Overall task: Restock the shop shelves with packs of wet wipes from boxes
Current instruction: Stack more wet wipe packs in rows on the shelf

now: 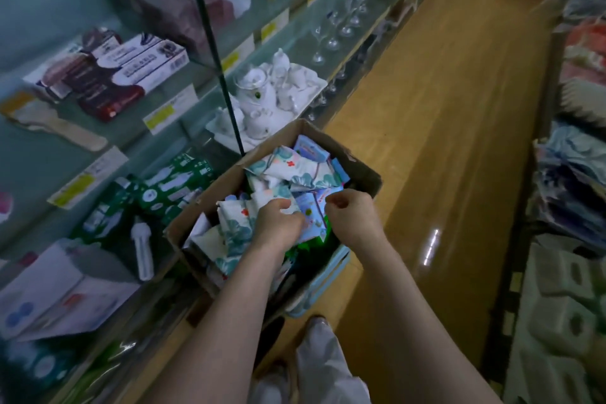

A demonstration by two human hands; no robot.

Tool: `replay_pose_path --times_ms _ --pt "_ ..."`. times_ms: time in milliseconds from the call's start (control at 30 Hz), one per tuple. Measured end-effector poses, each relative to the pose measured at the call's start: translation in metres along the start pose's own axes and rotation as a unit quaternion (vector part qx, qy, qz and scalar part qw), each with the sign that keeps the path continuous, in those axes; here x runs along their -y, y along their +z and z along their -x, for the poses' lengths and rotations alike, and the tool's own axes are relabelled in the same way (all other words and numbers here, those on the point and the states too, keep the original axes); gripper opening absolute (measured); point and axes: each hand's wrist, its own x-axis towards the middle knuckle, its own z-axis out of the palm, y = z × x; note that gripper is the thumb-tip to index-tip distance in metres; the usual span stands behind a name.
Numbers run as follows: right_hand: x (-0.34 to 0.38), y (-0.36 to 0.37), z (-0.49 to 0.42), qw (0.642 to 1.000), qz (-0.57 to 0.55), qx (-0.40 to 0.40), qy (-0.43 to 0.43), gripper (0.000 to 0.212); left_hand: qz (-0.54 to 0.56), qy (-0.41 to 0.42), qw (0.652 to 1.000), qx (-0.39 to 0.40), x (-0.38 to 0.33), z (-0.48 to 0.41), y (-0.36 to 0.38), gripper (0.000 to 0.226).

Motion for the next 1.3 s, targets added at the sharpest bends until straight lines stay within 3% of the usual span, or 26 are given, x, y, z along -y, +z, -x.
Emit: replay_pose_path --times_ms 100,233,433,733,933,1000,1133,1300 --pt "0.001 0.001 -0.036 1.000 -0.002 0.019 0.012 0.027 0.029 -0.033 0.999 0.001 -0.010 -0.025 0.009 0.041" --pt "-0.004 -0.001 -0.088 0.999 0.022 0.039 0.022 0.037 0.079 -0.095 0.992 -0.014 -0.020 -0.066 0.030 0.012" --pt "-0.023 0.013 -0.157 0.995 0.057 0.062 0.062 0.040 0.141 -0.129 0.975 -0.110 -0.021 -0.127 0.054 0.034" --pt "-0.042 0.032 -0.199 0.987 0.091 0.090 0.094 0.045 0.224 -0.235 0.938 -0.119 -0.024 -0.169 0.072 0.026" --pt "-0.042 0.030 -0.195 0.995 -0.016 0.029 0.090 0.055 0.256 -0.244 0.928 -0.115 -0.019 -0.166 0.067 0.022" --pt "-0.040 0.023 -0.190 0.993 -0.054 0.024 0.103 0.048 0.263 -0.246 0.927 -0.105 -0.020 -0.159 0.064 0.018" --pt "-0.037 0.012 -0.175 0.984 -0.126 -0.002 0.124 0.011 0.303 -0.208 0.925 -0.101 -0.019 -0.142 0.058 0.018" --pt "-0.035 0.006 -0.136 0.963 -0.220 -0.066 0.138 0.016 0.344 -0.164 0.917 -0.117 -0.018 -0.112 0.040 0.025"
